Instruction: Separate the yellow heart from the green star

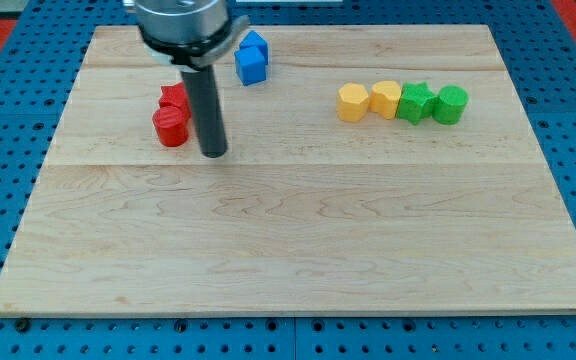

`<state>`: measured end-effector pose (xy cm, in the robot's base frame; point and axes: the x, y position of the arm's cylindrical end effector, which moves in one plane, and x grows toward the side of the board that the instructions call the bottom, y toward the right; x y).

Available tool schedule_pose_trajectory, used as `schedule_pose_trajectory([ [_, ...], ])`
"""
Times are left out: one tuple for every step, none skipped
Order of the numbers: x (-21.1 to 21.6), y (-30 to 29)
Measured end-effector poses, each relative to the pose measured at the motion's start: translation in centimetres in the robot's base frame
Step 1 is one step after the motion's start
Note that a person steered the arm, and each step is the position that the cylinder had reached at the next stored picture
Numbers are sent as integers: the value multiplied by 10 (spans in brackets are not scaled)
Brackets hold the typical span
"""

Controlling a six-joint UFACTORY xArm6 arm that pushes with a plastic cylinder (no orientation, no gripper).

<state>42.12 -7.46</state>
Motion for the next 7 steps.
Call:
schedule_pose_trajectory([
  [-41, 33],
  [-91, 52],
  [-132, 74],
  [-147, 128],
  [-139, 186],
  [-110, 192],
  [-82, 186],
])
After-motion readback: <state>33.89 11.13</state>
